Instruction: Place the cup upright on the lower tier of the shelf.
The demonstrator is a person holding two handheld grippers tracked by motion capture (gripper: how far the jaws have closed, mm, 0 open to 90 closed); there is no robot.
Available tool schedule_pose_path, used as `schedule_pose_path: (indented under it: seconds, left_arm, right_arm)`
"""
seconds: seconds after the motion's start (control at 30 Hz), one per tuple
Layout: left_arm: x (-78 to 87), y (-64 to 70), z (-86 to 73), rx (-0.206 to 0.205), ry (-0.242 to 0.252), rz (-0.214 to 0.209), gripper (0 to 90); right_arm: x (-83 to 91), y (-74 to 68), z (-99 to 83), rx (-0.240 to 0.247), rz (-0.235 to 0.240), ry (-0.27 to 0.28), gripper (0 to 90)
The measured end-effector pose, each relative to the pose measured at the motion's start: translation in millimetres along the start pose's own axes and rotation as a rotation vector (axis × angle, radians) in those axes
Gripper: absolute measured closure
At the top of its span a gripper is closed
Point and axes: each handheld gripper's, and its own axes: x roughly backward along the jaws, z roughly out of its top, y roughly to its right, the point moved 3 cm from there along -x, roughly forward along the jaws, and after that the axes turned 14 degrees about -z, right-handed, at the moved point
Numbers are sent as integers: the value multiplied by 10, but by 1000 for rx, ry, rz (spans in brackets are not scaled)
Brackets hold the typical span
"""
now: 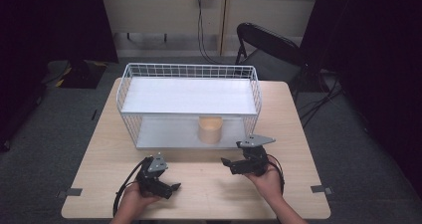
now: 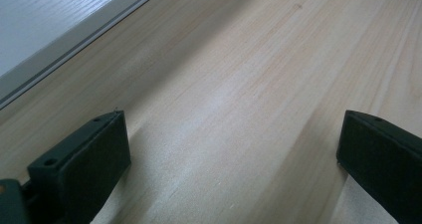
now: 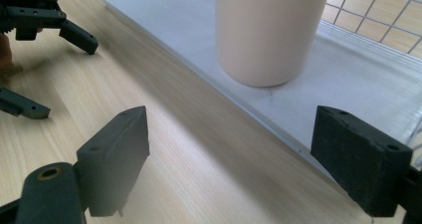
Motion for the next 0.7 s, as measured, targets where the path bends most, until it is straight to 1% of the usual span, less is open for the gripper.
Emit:
schedule_pose_path:
  seconds: [0.2,0.3,0.53,0.57,0.7]
  left_arm:
    - [0,0,0,0,0,0,0]
    - [0,1,0,1,1,0,0]
    - [0,0,0,0,0,0,0]
    - [0,0,0,0,0,0,0]
    - [0,0,0,0,0,0,0]
  right_arm:
    - [44,60,-94,8,2,-15,147]
    - [68,99,-154,3,0,-21,147]
    - [112,149,-252,10,10,-26,148]
    - [119,162,-275,15,4,-26,149]
    - [145,214,-354,7,1,-33,149]
